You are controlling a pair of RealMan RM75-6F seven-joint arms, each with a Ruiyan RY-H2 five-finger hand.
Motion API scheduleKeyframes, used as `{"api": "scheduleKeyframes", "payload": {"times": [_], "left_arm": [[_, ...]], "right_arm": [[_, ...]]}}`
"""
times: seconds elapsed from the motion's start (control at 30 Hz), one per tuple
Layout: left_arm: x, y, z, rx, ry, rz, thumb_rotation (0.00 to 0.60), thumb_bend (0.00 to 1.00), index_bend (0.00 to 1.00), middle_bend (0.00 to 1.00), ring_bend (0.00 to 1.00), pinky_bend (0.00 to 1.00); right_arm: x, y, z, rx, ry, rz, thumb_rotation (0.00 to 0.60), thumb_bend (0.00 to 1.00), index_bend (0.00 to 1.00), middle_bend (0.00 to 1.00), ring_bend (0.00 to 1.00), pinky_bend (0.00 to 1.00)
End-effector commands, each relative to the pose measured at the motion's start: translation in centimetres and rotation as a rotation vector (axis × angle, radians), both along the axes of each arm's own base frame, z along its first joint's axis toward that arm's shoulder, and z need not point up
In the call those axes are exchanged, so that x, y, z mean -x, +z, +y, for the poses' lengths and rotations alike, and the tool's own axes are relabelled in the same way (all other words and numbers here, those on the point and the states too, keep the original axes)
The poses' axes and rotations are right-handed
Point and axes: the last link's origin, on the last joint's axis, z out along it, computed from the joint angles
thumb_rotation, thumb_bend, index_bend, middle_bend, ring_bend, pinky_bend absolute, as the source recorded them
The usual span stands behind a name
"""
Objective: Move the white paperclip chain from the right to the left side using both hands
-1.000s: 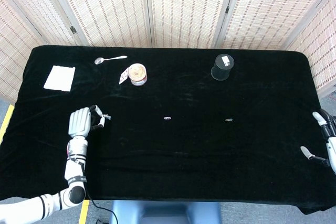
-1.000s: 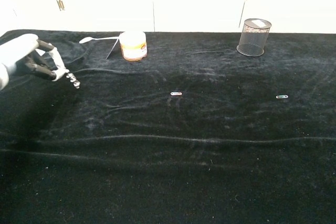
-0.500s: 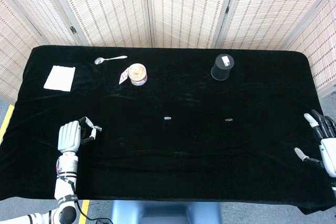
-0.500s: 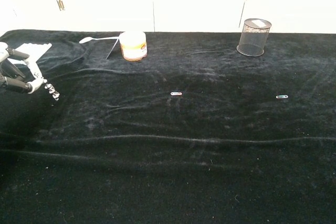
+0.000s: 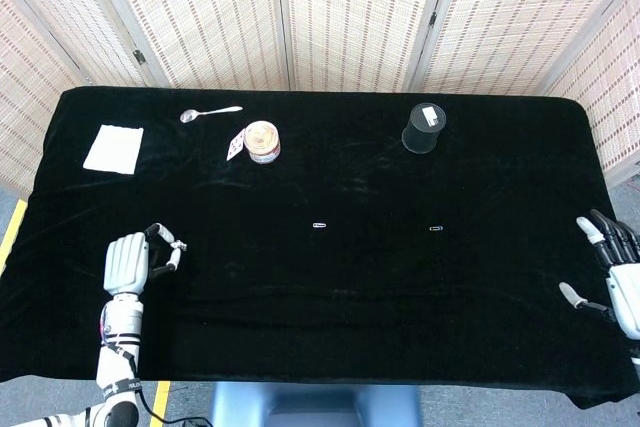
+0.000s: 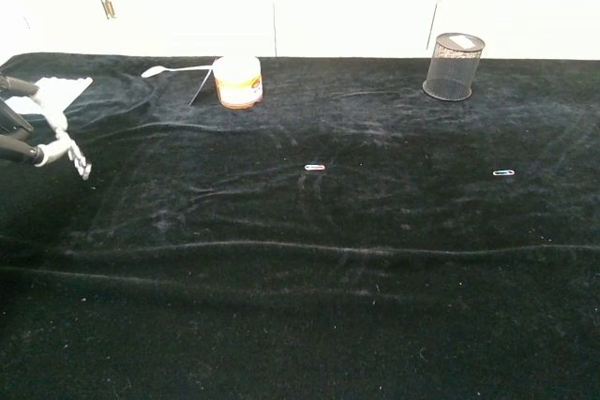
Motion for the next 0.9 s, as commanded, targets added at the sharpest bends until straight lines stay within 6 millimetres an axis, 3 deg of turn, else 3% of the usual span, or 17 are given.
{"api": "scheduleKeyframes", "payload": {"times": [0.03,0.23,0.3,0.33,0.37,0.4,0.47,0.53,0.57,0.67,0.77,0.9], "left_arm": [[0.0,0.2,0.0,-0.003,-0.002,-0.003,0.6,0.2,0.2,1.0,1.0,1.0],[-0.1,0.6,-0.3,0.004,-0.023,-0.006,0.6,0.18,0.16,1.0,1.0,1.0],[-0.1,1.0,-0.6,0.012,-0.049,0.005,0.6,0.18,0.15,0.94,0.95,0.99],[0.0,1.2,-0.9,0.027,-0.065,0.012,0.6,0.17,0.13,0.84,0.85,0.92],[0.2,1.6,-1.3,0.053,-0.085,0.031,0.6,0.17,0.11,0.65,0.64,0.75],[0.5,2.0,-1.7,0.069,-0.1,0.054,0.6,0.17,0.09,0.53,0.51,0.62],[1.1,3.1,-2.6,0.095,-0.135,0.102,0.6,0.17,0.04,0.17,0.15,0.23],[2.0,4.9,-4.2,0.082,-0.185,0.152,0.6,0.17,0.01,0.03,0.02,0.05],[2.7,6.1,-5.3,0.048,-0.213,0.174,0.6,0.17,0.0,0.0,0.0,0.0],[5.2,8.9,-8.9,-0.072,-0.244,0.233,0.6,0.17,0.0,0.0,0.0,0.0],[8.1,10.4,-12.1,-0.155,-0.205,0.273,0.6,0.17,0.0,0.0,0.0,0.0],[9.5,11.2,-13.9,-0.16,-0.14,0.337,0.6,0.17,0.0,0.0,0.0,0.0]], "right_arm": [[0.0,0.0,-0.1,0.0,-0.001,0.0,0.6,0.25,0.03,0.0,0.0,0.0],[0.0,0.0,0.0,0.002,-0.002,0.002,0.6,0.25,0.03,0.0,0.0,0.0],[0.0,-0.1,0.0,-0.001,-0.003,0.004,0.6,0.25,0.03,0.0,0.0,0.0],[0.0,-0.1,-0.1,-0.002,-0.004,0.006,0.6,0.25,0.03,0.0,0.0,0.0],[0.0,-0.1,-0.1,-0.002,-0.004,0.008,0.6,0.25,0.03,0.0,0.0,0.0],[0.0,-0.1,-0.1,0.0,-0.004,0.011,0.6,0.25,0.03,0.0,0.0,0.0],[0.0,-0.1,0.0,0.007,-0.005,0.025,0.6,0.25,0.03,0.0,0.0,0.0],[0.0,-0.2,0.1,0.017,-0.007,0.046,0.6,0.25,0.03,0.0,0.0,0.0],[0.0,-0.3,0.1,0.022,-0.011,0.058,0.6,0.25,0.03,0.0,0.0,0.0],[-0.2,-0.4,0.4,0.036,-0.016,0.073,0.6,0.25,0.03,0.0,0.0,0.0],[-0.5,-0.6,0.6,0.04,-0.011,0.083,0.6,0.25,0.03,0.0,0.0,0.0],[-1.0,-1.3,0.7,0.032,0.006,0.105,0.6,0.25,0.03,0.0,0.0,0.0]]}}
